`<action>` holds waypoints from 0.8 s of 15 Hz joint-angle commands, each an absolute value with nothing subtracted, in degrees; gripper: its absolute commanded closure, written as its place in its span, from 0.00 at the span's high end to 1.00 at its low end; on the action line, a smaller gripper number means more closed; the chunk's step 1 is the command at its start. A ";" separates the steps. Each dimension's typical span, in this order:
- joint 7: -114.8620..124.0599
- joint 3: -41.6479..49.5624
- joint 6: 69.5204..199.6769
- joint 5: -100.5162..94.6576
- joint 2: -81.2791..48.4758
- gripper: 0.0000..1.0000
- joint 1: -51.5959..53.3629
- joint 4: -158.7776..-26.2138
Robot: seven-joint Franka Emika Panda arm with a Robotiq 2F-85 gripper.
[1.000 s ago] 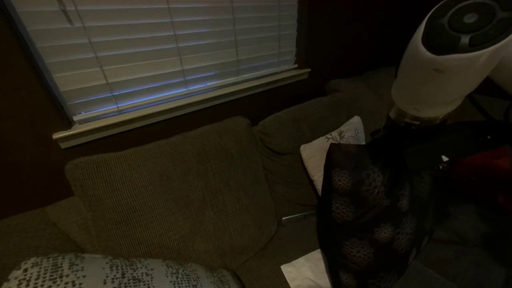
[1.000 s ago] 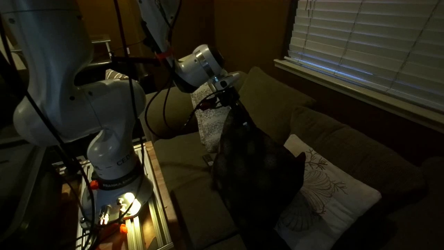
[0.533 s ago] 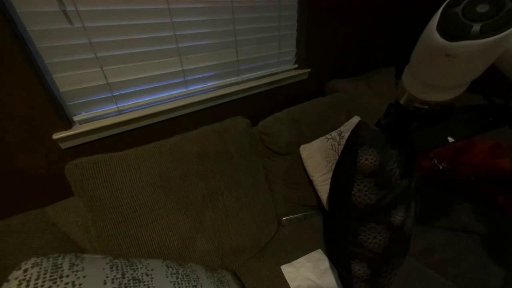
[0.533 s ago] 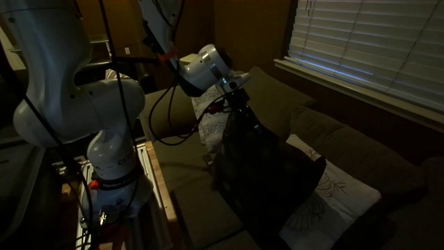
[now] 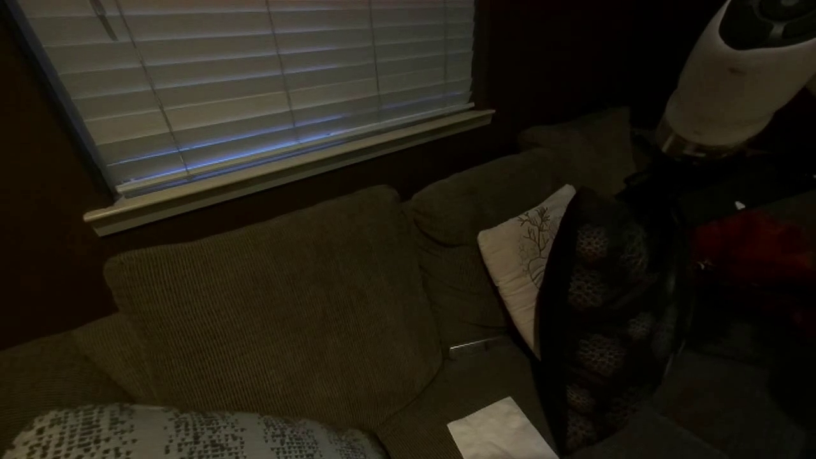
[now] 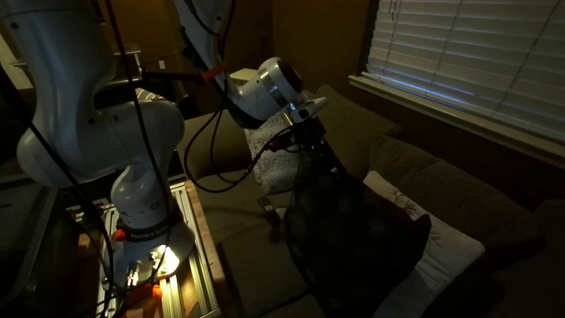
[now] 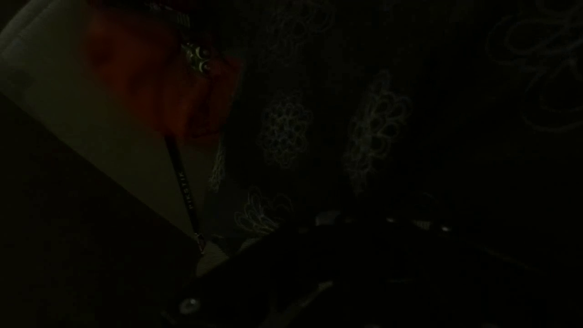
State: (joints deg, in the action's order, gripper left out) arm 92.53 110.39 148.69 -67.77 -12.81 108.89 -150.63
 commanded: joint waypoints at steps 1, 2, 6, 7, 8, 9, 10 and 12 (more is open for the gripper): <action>91.74 112.44 149.30 -70.04 -15.83 0.01 108.27 -150.64; 91.74 112.73 149.32 -70.36 -15.64 0.01 107.90 -150.82; 88.85 103.83 153.87 -69.51 -18.32 0.01 96.19 -150.41; 89.81 108.12 151.70 -72.90 -14.78 0.01 100.01 -149.88; 89.22 106.16 151.73 -73.23 -14.80 0.01 97.72 -149.51; 88.75 105.74 150.93 -73.49 -14.48 0.01 97.24 -149.24; 88.52 105.21 149.84 -73.49 -14.42 0.01 96.76 -148.77; 88.62 104.39 149.38 -73.58 -14.91 0.01 95.91 -148.39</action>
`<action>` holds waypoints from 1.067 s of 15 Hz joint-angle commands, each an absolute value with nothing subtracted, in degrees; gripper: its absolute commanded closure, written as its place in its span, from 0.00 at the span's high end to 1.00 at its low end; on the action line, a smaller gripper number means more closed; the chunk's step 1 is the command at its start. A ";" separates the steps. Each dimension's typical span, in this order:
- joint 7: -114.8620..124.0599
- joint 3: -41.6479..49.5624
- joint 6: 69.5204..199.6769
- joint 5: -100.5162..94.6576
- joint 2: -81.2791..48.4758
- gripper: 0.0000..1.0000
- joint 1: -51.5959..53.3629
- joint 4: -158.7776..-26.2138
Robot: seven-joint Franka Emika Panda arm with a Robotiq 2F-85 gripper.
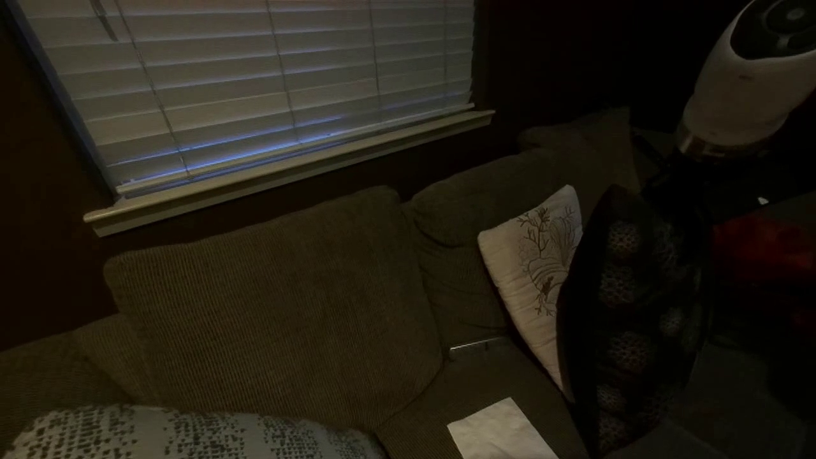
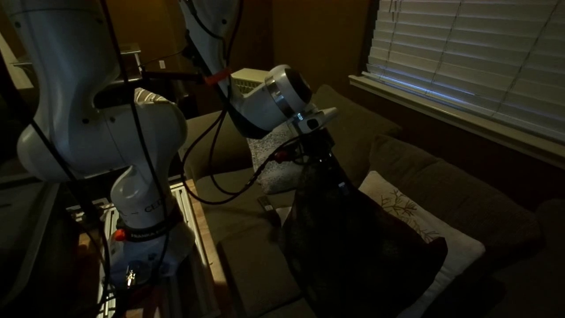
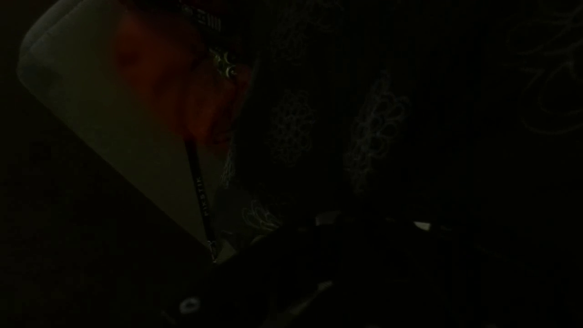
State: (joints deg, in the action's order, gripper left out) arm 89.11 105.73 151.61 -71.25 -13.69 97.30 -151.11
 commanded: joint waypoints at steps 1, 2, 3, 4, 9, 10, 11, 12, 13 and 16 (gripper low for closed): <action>88.99 104.00 149.04 -73.60 -15.16 0.01 95.40 -148.12; 89.13 103.70 148.76 -73.84 -15.34 0.01 94.83 -147.82; 89.07 103.34 148.58 -73.90 -15.21 0.01 94.22 -147.56; 88.86 103.02 148.39 -74.06 -15.14 0.01 93.54 -147.35; 87.08 99.35 147.21 -76.23 -13.63 0.01 87.98 -146.44; 86.60 97.97 146.95 -76.50 -13.46 0.01 86.53 -146.22; 86.07 96.60 146.79 -76.46 -13.53 0.01 85.19 -146.08; 85.50 94.92 146.55 -76.29 -13.75 0.01 83.64 -145.94; 85.04 93.07 146.50 -76.11 -13.92 0.01 81.92 -145.72; 84.42 87.08 147.88 -75.54 -15.33 0.01 76.26 -145.16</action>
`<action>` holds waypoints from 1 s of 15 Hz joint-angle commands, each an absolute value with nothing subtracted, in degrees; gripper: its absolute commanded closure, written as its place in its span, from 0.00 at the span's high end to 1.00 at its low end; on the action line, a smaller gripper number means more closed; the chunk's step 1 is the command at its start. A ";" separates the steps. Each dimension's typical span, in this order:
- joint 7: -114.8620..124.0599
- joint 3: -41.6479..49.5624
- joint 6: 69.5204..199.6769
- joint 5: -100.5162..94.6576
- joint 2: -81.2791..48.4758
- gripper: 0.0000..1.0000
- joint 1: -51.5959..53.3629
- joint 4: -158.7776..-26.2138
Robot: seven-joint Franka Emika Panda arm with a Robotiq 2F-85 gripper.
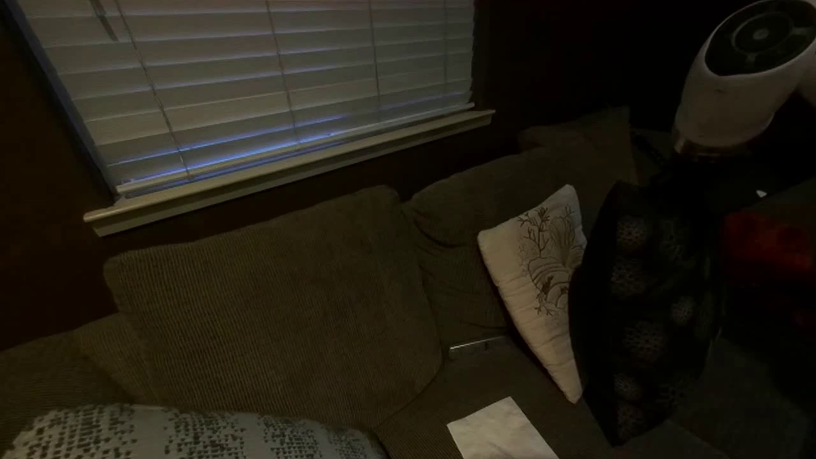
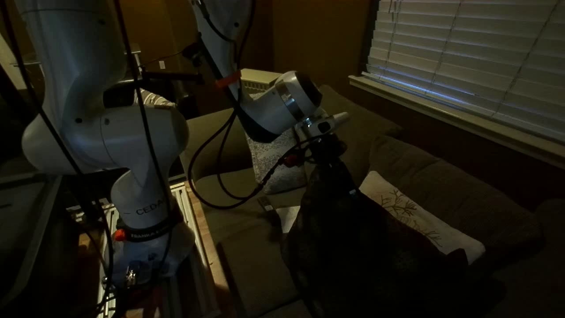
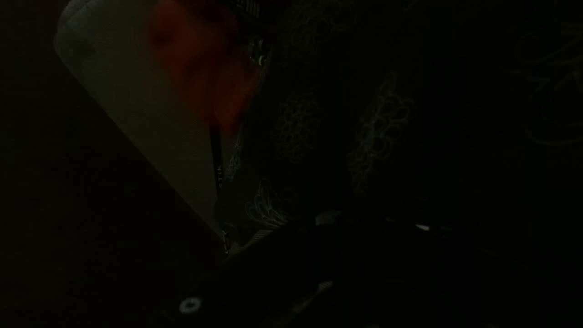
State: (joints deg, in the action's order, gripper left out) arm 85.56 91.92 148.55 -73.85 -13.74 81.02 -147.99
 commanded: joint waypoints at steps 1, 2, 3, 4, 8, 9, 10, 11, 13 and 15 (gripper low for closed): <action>84.02 85.03 148.48 -75.22 -15.96 0.01 74.25 -145.01; 83.88 83.01 149.16 -74.91 -16.82 0.01 72.27 -144.84; 83.88 80.90 150.08 -74.62 -17.74 0.01 70.15 -144.66; 83.81 79.08 150.86 -74.19 -18.58 0.04 68.26 -144.36; 86.83 62.47 147.14 -78.29 -16.17 0.39 51.59 -140.85; 87.13 58.34 145.70 -78.99 -15.95 0.47 47.51 -139.47; 87.58 53.85 144.98 -79.70 -16.22 0.53 42.80 -138.07; 88.09 49.45 144.05 -80.38 -16.21 0.59 38.42 -136.85; 88.82 40.42 142.23 -82.11 -16.14 0.73 29.37 -134.56; 89.72 31.08 140.46 -83.45 -15.44 0.88 20.45 -132.99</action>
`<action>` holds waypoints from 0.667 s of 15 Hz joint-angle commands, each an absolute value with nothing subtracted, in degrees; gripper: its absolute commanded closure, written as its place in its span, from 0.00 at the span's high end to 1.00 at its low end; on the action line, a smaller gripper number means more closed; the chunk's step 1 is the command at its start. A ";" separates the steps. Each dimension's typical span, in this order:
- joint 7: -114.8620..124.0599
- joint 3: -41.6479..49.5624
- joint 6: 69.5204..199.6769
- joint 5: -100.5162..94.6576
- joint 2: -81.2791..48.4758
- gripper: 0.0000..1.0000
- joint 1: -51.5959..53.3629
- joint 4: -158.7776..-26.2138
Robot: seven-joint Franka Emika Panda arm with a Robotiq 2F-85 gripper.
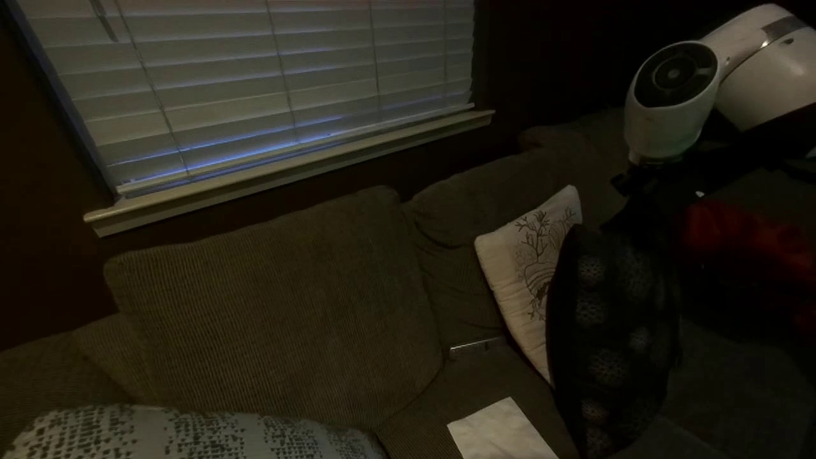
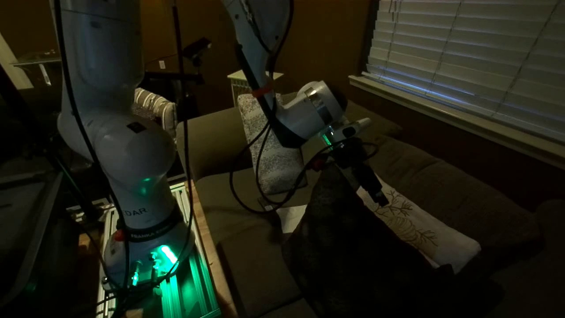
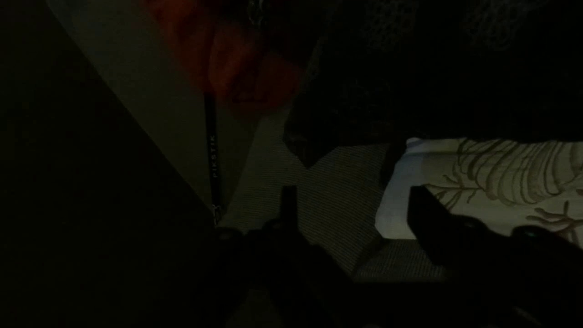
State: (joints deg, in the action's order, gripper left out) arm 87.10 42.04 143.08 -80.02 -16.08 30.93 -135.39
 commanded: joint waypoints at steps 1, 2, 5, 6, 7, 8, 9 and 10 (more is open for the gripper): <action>90.00 26.82 140.14 -83.45 -14.80 0.96 16.43 -132.54; 90.57 23.05 139.97 -83.26 -14.80 0.99 12.90 -132.00; 91.85 14.87 142.11 -79.99 -14.53 1.00 5.09 -131.02; 92.53 12.87 142.55 -78.26 -14.55 1.00 3.33 -130.90; 93.33 11.36 142.83 -77.24 -14.71 1.00 1.92 -130.63; 92.17 10.66 140.89 -79.91 -15.11 1.00 1.37 -130.71; 92.67 9.80 141.14 -79.32 -15.15 1.00 0.64 -130.57; 92.98 9.39 141.24 -79.10 -15.17 1.00 0.29 -130.49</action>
State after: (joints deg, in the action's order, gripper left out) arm 92.98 12.40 141.98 -78.69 -15.37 3.14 -130.55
